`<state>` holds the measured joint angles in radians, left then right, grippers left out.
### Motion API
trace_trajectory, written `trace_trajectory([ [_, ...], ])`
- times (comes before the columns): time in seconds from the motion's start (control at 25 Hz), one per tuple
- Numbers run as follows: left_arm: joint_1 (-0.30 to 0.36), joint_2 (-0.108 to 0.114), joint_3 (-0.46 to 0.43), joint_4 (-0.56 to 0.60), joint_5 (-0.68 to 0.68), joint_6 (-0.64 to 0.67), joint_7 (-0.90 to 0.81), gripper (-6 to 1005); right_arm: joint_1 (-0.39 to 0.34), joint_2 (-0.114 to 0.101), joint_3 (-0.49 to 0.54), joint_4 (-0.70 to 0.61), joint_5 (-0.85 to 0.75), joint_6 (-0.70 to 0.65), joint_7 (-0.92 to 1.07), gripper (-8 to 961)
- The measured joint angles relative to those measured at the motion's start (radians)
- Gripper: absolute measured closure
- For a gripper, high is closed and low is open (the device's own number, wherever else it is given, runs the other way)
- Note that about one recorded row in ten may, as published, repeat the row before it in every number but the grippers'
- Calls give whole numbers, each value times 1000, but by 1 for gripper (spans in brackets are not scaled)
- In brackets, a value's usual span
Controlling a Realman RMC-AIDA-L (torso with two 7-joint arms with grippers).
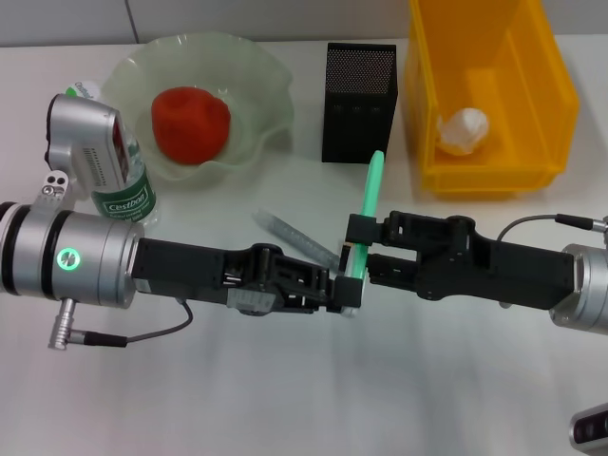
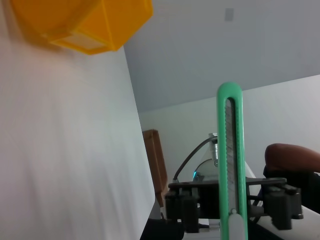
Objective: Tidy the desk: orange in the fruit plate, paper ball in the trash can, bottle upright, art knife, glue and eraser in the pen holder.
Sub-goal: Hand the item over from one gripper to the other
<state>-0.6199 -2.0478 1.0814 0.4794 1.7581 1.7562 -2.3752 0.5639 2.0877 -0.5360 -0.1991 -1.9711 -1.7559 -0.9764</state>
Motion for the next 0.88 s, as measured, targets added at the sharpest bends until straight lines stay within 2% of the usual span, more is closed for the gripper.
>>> trace_trajectory([
  [0.04, -1, 0, 0, 1, 0, 0, 0, 784, 0, 0, -6, 0, 0, 0, 0, 212],
  [0.2, -2, 0, 0, 1, 0, 0, -2, 783, 1, 0, -13, -2, 0, 1, -1, 438],
  [0.8, -4, 2, 0, 1, 0, 1, -3, 778, -2, 0, -15, -2, -1, 1, -13, 457],
  [0.88, -5, 2, 0, 1, 0, 2, -2, 777, -2, 0, -15, -2, -1, 1, -13, 513],
])
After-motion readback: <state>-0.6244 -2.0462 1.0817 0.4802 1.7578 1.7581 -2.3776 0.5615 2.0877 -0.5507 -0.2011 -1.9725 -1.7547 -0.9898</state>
